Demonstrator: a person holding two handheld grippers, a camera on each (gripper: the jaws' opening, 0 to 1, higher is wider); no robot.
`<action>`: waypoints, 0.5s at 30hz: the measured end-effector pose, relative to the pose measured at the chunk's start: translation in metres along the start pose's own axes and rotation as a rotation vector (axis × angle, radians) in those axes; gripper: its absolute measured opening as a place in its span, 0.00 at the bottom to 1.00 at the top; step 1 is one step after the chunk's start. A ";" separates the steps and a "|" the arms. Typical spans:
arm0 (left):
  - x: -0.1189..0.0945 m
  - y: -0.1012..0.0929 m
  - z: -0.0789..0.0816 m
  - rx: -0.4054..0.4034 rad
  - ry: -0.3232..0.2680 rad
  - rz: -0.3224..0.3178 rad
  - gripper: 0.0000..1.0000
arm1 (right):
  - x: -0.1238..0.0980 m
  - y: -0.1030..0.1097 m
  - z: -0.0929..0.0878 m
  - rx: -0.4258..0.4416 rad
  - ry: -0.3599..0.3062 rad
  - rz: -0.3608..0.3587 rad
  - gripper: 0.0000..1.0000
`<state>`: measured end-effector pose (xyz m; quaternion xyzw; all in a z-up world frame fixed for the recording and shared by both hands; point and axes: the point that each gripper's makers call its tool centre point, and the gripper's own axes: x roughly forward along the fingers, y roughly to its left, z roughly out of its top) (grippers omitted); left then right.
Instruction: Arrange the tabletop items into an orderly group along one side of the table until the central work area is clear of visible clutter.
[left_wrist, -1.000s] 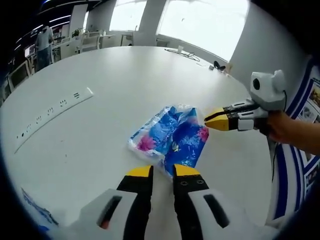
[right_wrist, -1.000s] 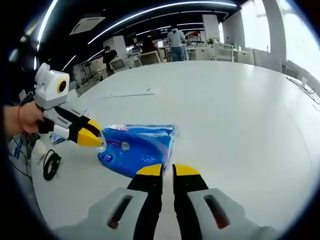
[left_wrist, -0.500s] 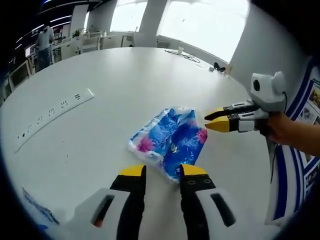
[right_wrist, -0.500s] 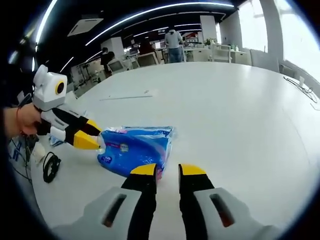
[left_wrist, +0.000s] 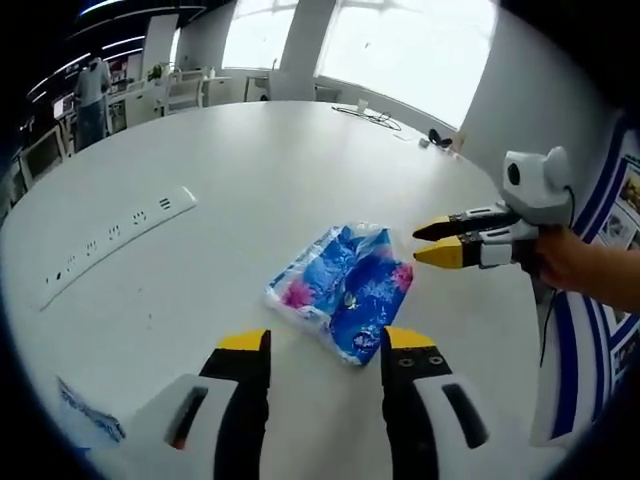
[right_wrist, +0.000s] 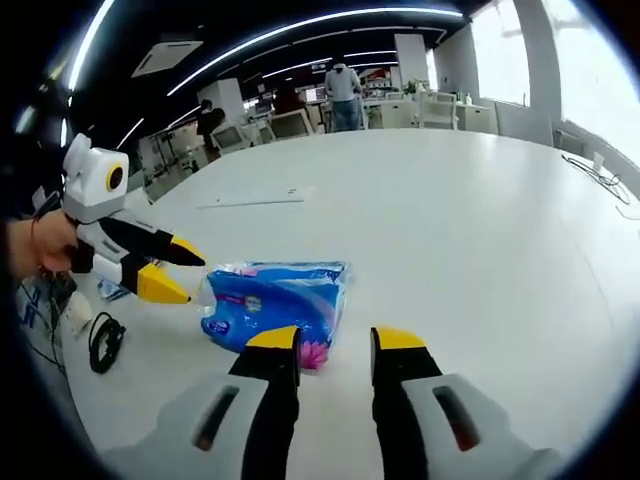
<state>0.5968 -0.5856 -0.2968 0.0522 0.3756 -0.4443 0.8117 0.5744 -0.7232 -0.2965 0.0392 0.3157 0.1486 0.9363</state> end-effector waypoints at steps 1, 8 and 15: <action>-0.002 0.000 0.001 0.002 -0.003 0.002 0.45 | -0.001 0.000 0.001 0.001 -0.001 0.000 0.27; -0.012 0.001 0.008 0.007 -0.021 0.018 0.52 | -0.008 0.004 0.007 0.001 -0.012 -0.004 0.32; -0.024 0.003 0.011 0.007 -0.030 0.032 0.57 | -0.016 0.008 0.013 0.014 -0.029 -0.003 0.35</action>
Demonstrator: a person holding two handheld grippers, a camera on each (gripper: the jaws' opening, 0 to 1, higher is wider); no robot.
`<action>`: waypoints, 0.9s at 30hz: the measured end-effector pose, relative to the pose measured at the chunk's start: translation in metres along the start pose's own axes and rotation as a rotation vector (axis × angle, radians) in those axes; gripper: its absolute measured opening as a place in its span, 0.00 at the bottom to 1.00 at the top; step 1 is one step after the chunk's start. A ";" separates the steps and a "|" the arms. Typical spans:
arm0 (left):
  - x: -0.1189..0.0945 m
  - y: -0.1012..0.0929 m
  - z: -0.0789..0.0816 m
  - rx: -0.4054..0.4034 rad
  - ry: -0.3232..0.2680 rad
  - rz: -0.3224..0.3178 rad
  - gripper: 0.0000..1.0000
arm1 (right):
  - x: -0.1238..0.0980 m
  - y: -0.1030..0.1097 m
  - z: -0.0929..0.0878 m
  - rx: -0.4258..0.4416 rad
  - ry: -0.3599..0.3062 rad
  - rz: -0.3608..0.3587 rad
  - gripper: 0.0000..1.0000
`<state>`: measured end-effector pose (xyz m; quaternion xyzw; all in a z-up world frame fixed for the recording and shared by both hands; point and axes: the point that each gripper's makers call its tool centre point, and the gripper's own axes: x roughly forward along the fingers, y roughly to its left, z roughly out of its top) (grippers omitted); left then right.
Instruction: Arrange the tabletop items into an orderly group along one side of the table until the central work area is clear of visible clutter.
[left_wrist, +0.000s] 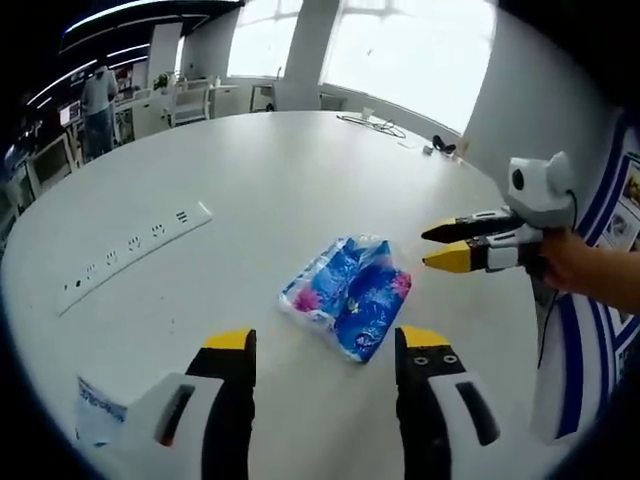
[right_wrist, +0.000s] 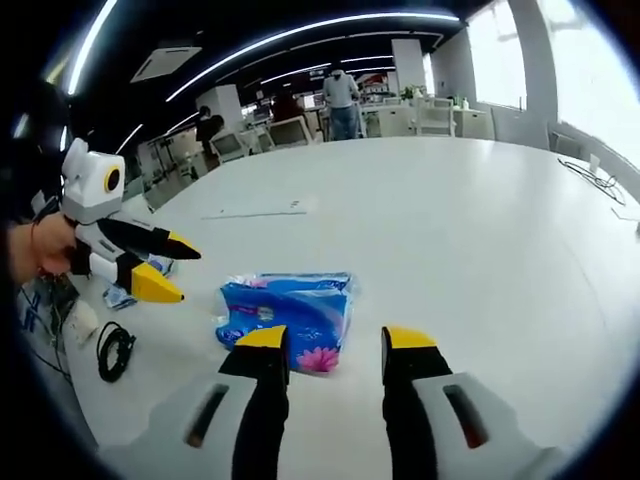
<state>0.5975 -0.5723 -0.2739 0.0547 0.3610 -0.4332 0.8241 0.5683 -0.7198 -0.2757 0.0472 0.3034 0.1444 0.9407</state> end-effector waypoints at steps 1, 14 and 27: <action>-0.003 0.001 0.001 -0.001 -0.004 0.004 0.58 | -0.001 0.001 0.001 0.002 -0.003 -0.001 0.36; -0.029 0.003 0.010 -0.015 -0.040 0.038 0.64 | -0.015 0.016 0.019 -0.023 -0.036 0.007 0.41; -0.064 0.005 0.014 -0.027 -0.084 0.070 0.64 | -0.029 0.040 0.036 -0.059 -0.065 0.046 0.42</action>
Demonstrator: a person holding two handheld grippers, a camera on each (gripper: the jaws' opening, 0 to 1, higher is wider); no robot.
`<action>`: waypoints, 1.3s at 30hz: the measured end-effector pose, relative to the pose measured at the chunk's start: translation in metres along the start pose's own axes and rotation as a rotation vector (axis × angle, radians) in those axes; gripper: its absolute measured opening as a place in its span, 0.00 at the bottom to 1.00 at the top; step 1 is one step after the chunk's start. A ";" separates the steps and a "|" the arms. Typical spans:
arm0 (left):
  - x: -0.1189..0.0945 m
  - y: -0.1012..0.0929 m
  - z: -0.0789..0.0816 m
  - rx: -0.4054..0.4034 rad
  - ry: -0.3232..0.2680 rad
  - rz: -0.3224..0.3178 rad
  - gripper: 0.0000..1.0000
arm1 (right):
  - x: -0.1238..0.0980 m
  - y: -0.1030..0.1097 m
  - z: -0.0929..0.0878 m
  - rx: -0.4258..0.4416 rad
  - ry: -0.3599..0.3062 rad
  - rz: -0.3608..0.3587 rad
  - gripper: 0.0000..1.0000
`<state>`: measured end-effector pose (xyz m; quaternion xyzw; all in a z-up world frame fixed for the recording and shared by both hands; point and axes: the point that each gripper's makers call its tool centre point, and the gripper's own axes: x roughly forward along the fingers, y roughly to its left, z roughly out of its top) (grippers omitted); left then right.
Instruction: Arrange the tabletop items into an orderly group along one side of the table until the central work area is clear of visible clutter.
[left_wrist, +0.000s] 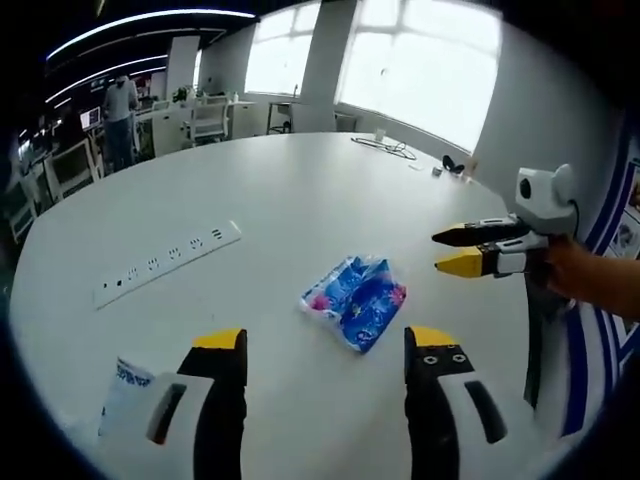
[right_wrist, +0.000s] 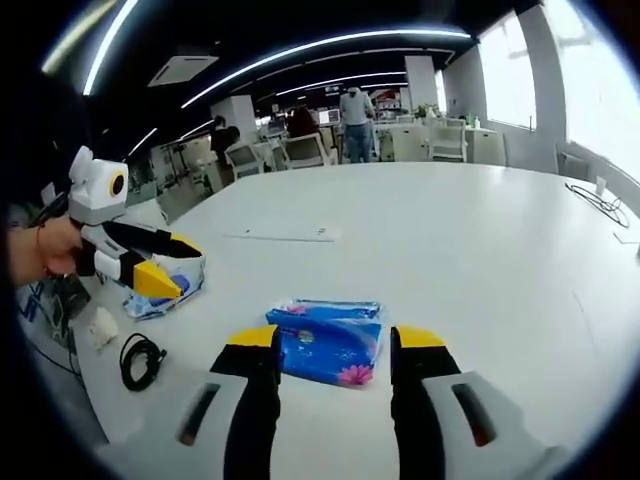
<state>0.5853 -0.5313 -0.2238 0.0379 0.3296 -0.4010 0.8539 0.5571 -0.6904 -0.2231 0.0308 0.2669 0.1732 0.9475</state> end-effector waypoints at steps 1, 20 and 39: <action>-0.004 0.001 0.000 -0.005 -0.005 0.005 0.64 | 0.000 0.002 0.001 -0.003 -0.002 0.003 0.42; -0.065 0.024 -0.004 -0.052 -0.063 0.097 0.64 | 0.003 0.046 0.029 -0.053 -0.043 0.074 0.42; -0.119 0.055 -0.032 -0.132 -0.092 0.204 0.63 | 0.019 0.097 0.045 -0.102 -0.053 0.167 0.41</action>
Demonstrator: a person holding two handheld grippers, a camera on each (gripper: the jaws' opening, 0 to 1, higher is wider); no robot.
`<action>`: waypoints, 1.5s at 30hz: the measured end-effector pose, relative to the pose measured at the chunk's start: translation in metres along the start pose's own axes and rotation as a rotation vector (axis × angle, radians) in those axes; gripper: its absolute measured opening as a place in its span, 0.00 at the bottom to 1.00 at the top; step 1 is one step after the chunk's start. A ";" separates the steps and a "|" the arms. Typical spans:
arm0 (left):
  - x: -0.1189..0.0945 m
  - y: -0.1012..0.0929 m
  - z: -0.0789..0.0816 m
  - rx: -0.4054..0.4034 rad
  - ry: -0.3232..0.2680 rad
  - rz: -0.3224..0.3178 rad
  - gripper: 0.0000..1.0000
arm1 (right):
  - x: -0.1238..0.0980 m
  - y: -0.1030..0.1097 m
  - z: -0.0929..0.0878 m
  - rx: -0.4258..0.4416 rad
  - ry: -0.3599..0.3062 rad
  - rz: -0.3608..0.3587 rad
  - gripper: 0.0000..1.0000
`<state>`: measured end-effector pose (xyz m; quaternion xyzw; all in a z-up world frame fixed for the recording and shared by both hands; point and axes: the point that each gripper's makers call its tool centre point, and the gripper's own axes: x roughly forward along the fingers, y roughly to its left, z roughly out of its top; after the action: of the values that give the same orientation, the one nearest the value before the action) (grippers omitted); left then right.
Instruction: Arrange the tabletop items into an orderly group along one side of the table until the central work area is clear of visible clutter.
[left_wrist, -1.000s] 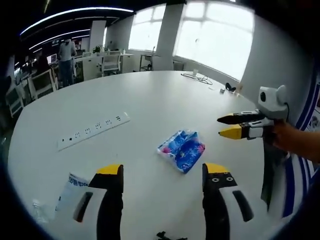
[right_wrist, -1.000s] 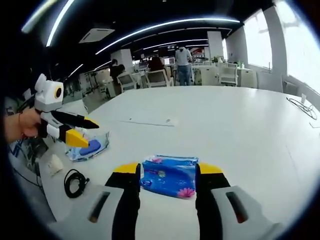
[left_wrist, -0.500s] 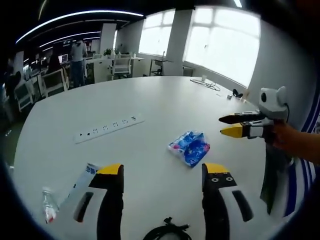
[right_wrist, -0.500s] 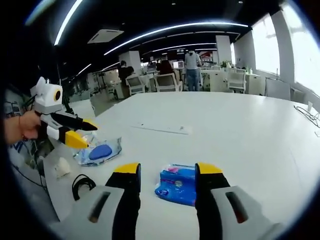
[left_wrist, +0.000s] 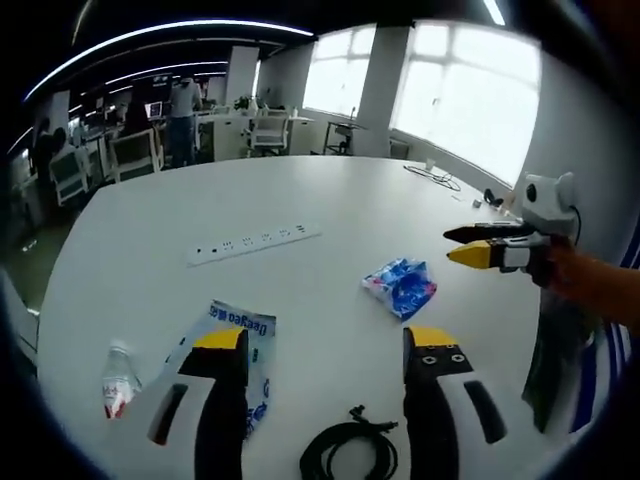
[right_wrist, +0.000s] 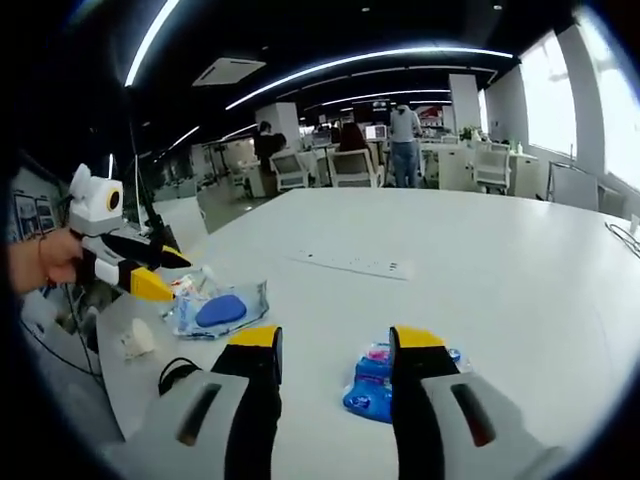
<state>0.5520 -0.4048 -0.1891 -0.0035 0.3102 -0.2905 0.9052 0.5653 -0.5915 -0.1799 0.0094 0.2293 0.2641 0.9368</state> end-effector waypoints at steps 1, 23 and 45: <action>-0.002 0.002 -0.001 -0.003 -0.002 0.004 0.63 | 0.001 0.002 0.001 -0.001 -0.001 0.005 0.41; -0.053 0.056 -0.041 -0.112 0.000 0.144 0.61 | 0.042 0.050 0.010 -0.056 0.027 0.119 0.41; -0.068 0.085 -0.077 -0.204 0.039 0.231 0.59 | 0.088 0.084 0.005 -0.104 0.073 0.224 0.39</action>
<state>0.5097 -0.2848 -0.2293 -0.0543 0.3540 -0.1514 0.9213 0.5928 -0.4750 -0.2006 -0.0231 0.2468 0.3786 0.8918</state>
